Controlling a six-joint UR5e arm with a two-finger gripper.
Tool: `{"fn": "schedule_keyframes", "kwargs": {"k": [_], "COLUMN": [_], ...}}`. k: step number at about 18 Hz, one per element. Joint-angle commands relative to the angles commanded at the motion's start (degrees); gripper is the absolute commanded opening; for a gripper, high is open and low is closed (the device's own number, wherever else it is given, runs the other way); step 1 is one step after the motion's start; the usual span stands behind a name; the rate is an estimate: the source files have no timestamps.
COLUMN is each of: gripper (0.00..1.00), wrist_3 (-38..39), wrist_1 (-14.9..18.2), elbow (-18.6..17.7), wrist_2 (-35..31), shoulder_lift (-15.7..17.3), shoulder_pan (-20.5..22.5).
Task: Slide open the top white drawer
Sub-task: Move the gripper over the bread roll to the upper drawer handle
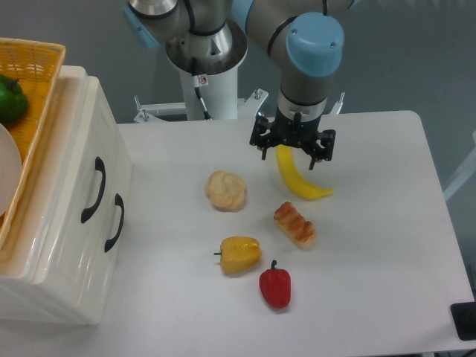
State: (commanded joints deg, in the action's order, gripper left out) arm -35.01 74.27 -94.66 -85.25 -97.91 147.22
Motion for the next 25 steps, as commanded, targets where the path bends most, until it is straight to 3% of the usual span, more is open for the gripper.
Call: {"fn": "schedule_keyframes", "kwargs": {"k": [8,18,25], "gripper": [1.0,1.0,1.0], "wrist_3": [12.76,18.84,23.31], "wrist_1": [0.09,0.09,1.76], "elbow": [1.41,2.47,2.38], "wrist_2": [1.4,4.48,6.77], "shoulder_lift": [-1.23,-2.02,-3.25], "shoulder_pan": [-4.49,-6.86,-11.43]}}
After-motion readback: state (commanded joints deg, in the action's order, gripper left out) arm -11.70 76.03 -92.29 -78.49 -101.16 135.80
